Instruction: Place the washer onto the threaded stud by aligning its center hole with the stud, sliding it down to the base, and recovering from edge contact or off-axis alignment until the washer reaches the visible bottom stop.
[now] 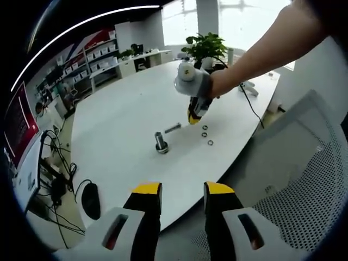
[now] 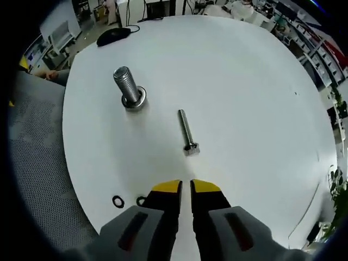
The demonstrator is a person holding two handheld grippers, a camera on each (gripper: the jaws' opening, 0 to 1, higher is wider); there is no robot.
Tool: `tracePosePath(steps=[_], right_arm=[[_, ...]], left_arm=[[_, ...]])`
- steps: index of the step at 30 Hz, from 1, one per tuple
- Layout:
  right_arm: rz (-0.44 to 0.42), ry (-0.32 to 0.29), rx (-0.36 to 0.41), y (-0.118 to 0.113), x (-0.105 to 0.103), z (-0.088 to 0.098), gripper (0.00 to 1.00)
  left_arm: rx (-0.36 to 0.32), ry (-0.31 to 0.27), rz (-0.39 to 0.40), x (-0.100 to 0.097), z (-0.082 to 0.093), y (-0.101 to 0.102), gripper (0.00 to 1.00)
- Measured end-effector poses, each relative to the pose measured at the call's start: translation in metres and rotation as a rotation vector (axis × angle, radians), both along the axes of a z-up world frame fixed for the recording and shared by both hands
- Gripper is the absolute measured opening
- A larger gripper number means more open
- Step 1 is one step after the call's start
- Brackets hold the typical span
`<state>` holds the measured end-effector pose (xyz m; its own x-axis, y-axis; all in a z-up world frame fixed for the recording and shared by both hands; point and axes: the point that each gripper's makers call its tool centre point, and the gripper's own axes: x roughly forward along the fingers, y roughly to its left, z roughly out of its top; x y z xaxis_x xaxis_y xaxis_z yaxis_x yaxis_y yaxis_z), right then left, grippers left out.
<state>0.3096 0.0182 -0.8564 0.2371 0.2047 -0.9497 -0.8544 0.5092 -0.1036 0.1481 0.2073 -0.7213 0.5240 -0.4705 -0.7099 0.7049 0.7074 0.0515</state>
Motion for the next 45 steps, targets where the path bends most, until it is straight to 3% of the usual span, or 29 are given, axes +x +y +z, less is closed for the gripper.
tracePosePath(steps=[17,28,45], right_arm=[[0.008,-0.027,-0.009,-0.001,0.013,0.009,0.15],[0.062,-0.059,0.009,0.034,0.029,0.018,0.18],[0.135,-0.026,0.003,0.074,0.045,0.004,0.18]], left_arm=[[-0.003,-0.003,0.002,0.0,0.001,0.0,0.29],[-0.009,-0.009,0.0,0.0,0.002,-0.001,0.29],[-0.015,-0.012,0.001,0.001,0.004,-0.001,0.29]])
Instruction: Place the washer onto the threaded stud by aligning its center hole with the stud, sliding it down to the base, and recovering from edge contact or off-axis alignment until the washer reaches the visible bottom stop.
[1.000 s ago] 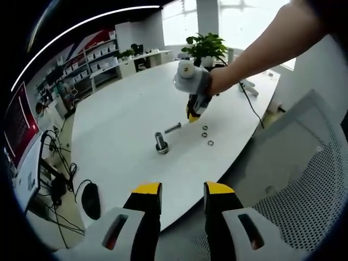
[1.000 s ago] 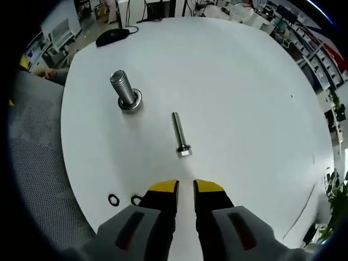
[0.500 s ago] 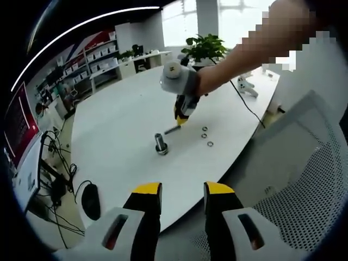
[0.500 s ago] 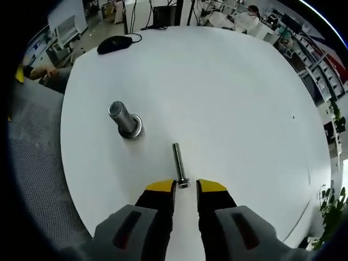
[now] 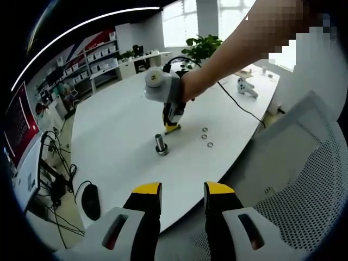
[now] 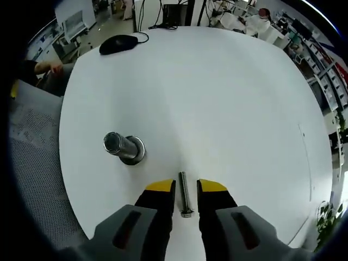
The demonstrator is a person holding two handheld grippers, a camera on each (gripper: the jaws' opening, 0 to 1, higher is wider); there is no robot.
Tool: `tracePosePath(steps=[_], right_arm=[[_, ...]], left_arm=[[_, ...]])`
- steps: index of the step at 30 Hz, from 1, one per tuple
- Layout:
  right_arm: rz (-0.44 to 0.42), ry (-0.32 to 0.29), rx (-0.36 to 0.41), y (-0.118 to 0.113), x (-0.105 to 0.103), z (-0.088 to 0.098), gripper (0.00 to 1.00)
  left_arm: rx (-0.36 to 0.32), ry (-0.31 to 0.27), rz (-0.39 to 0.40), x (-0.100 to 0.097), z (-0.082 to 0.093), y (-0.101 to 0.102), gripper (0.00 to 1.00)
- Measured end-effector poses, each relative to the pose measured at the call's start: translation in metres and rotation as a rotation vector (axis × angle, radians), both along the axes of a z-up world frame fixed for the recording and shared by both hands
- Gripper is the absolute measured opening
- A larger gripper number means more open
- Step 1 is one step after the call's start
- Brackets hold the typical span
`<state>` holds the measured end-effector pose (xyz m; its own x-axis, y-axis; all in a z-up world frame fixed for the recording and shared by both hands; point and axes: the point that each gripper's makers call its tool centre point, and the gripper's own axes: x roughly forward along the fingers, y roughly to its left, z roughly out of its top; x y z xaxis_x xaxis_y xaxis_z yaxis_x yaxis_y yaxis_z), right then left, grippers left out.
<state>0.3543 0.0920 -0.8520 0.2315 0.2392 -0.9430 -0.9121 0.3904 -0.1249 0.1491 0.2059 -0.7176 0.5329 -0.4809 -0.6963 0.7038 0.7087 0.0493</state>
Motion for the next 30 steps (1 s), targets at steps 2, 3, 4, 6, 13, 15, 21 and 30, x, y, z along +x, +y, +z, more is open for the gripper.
tracePosePath(steps=[2,3,4,6,13,15,21,30], right_arm=[[0.005,0.007,-0.006,0.001,0.001,-0.004,0.18],[0.003,0.011,-0.007,0.001,0.001,-0.006,0.18],[0.001,0.014,-0.007,0.002,0.001,-0.007,0.18],[-0.004,0.025,-0.006,0.002,0.0,-0.009,0.18],[0.013,0.043,-0.029,-0.001,-0.002,-0.017,0.17],[-0.002,0.058,-0.009,0.001,-0.003,-0.016,0.16],[0.007,0.069,0.009,0.003,-0.005,-0.018,0.13],[-0.015,0.077,0.042,0.004,-0.007,-0.017,0.11]], left_arm=[[-0.001,0.001,0.0,0.0,0.0,0.0,0.29],[-0.001,0.001,-0.001,0.0,0.0,0.0,0.29],[0.0,0.001,-0.001,0.0,0.0,0.0,0.29],[0.001,0.005,-0.003,-0.001,-0.001,0.0,0.29],[-0.001,0.011,-0.01,-0.002,-0.001,-0.001,0.29],[0.0,0.011,-0.01,-0.002,-0.001,-0.001,0.29],[-0.001,0.014,-0.008,-0.002,-0.002,-0.001,0.29],[0.001,0.017,-0.014,-0.004,-0.003,-0.001,0.28]])
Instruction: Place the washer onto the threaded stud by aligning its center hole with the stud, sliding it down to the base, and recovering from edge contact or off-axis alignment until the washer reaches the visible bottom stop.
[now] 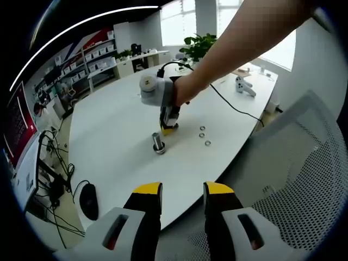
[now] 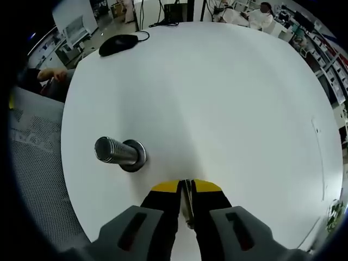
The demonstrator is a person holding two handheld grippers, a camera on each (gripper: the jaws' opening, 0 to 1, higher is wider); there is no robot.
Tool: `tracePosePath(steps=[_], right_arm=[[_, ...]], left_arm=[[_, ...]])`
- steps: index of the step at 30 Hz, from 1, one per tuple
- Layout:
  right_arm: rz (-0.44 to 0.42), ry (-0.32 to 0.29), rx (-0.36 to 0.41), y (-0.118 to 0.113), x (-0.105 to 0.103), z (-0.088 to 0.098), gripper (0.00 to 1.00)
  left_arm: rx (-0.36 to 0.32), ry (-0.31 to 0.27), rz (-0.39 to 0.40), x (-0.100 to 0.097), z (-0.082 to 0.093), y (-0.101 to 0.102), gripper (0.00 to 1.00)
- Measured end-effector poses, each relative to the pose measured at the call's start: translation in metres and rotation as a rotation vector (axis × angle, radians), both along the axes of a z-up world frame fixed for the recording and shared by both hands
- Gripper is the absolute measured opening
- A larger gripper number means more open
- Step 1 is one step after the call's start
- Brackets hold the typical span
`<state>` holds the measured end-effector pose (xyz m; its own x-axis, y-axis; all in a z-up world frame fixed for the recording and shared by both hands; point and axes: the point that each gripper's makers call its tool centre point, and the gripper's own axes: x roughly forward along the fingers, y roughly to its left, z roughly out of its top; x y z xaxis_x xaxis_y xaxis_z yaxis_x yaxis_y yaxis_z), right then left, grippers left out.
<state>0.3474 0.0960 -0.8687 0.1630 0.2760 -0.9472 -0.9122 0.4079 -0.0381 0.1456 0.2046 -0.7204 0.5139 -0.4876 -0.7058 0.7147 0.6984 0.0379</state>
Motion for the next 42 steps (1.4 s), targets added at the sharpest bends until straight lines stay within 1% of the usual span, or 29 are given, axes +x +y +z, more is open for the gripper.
tracePosePath(steps=[4,10,15,19,22,29,35,38,42], right_arm=[[0.019,-0.015,-0.016,0.0,-0.002,0.0,0.1],[-0.002,-0.008,0.007,-0.003,-0.005,0.003,0.09],[0.026,-0.028,0.011,-0.006,-0.009,0.008,0.09],[0.015,-0.044,0.038,-0.01,-0.008,0.015,0.09],[-0.012,-0.061,0.086,-0.015,-0.009,0.023,0.09],[-0.028,-0.095,0.122,-0.033,-0.016,0.031,0.09],[-0.088,-0.132,0.175,-0.049,-0.017,0.035,0.09],[-0.108,-0.149,0.197,-0.051,-0.019,0.04,0.09],[-0.122,-0.172,0.23,-0.054,-0.021,0.043,0.09]], left_arm=[[-0.003,-0.003,0.002,0.0,0.001,0.0,0.28],[-0.002,-0.004,0.002,0.001,0.001,0.0,0.28],[-0.001,-0.002,0.004,0.001,0.001,0.0,0.28],[0.003,0.002,0.005,0.001,0.0,0.001,0.28],[0.007,0.004,0.006,0.001,-0.001,0.001,0.28],[0.009,0.009,0.017,0.001,-0.002,0.002,0.28],[0.013,0.017,0.021,0.001,-0.003,0.003,0.28],[0.018,0.022,0.018,0.001,-0.005,0.003,0.28],[0.022,0.027,0.019,0.0,-0.006,0.003,0.28]])
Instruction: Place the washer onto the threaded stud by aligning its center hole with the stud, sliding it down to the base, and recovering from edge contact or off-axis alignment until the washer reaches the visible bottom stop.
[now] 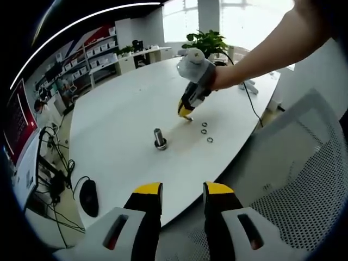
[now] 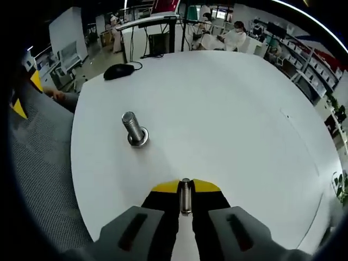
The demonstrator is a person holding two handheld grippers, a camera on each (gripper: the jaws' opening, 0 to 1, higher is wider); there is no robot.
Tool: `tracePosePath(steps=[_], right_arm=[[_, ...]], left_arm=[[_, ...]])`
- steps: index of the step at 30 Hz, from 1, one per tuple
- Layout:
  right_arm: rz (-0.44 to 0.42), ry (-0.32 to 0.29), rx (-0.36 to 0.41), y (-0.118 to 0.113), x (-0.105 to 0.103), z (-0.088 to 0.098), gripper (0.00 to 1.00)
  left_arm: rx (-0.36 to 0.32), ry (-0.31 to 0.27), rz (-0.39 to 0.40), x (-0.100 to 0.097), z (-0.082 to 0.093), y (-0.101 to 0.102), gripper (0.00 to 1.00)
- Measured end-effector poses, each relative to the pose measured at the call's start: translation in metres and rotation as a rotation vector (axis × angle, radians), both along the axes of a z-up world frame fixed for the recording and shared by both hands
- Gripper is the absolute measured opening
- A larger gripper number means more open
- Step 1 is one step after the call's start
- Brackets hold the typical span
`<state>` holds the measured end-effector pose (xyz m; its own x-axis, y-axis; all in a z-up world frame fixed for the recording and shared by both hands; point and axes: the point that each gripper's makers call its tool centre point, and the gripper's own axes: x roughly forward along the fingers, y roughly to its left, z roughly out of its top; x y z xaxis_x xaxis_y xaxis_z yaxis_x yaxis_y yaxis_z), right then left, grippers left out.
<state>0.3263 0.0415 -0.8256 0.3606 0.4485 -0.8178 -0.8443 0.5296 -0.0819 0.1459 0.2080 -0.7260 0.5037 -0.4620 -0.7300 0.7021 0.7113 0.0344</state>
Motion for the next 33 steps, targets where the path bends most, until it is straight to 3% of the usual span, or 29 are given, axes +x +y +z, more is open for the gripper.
tracePosePath(steps=[16,33], right_arm=[[-0.069,-0.029,0.078,-0.008,-0.005,0.012,0.08],[-0.078,-0.019,0.076,-0.009,-0.006,0.012,0.09]], left_arm=[[0.011,0.009,0.009,0.001,-0.003,0.002,0.28],[0.012,0.009,0.009,0.0,-0.003,0.002,0.28]])
